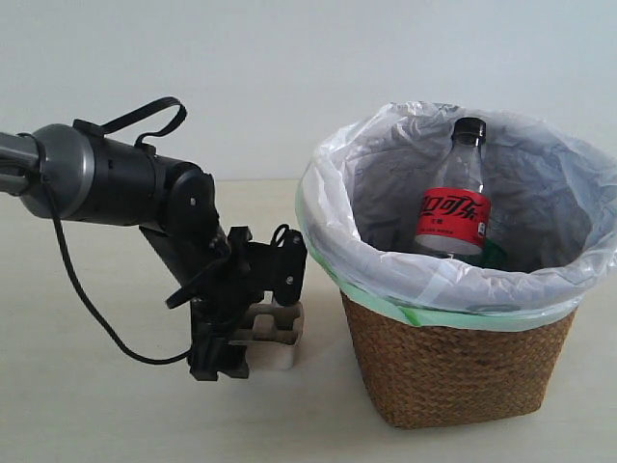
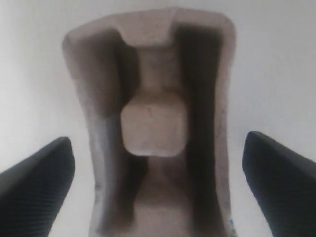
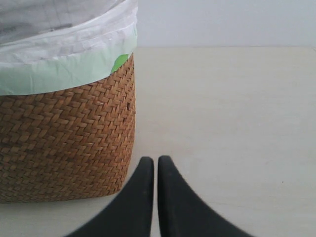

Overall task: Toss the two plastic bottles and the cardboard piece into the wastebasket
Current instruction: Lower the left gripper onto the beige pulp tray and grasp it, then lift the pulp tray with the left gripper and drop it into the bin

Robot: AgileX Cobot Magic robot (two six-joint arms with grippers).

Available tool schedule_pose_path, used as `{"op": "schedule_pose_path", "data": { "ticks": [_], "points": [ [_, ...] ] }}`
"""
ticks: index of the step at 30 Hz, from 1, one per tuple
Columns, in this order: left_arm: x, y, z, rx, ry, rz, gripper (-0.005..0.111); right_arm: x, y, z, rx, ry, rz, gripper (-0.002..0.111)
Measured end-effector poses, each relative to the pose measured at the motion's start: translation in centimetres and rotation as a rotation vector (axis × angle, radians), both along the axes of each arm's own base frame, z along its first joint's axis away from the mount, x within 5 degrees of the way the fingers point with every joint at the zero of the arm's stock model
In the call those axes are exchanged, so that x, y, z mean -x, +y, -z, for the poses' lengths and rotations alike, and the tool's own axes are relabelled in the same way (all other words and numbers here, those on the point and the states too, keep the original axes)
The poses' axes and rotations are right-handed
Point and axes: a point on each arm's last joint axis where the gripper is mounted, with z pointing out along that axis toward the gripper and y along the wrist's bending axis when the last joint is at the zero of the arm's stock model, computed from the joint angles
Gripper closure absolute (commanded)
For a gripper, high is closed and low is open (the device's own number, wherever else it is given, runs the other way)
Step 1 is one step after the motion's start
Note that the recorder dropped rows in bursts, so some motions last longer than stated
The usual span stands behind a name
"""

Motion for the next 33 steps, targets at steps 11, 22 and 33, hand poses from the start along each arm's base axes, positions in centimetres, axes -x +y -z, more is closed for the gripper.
{"op": "schedule_pose_path", "data": {
  "ticks": [11, 22, 33],
  "points": [
    [0.0, -0.1, 0.5, 0.015, 0.014, -0.034, 0.029, 0.0, 0.0, 0.0, 0.0, 0.0, 0.0, 0.108],
    [0.2, 0.0, 0.6, 0.051, 0.093, -0.272, 0.103, 0.0, 0.0, 0.0, 0.0, 0.0, 0.0, 0.108],
    [0.5, 1.7, -0.4, -0.005, 0.166, -0.474, 0.103, 0.0, 0.0, 0.0, 0.0, 0.0, 0.0, 0.108]
  ]
}}
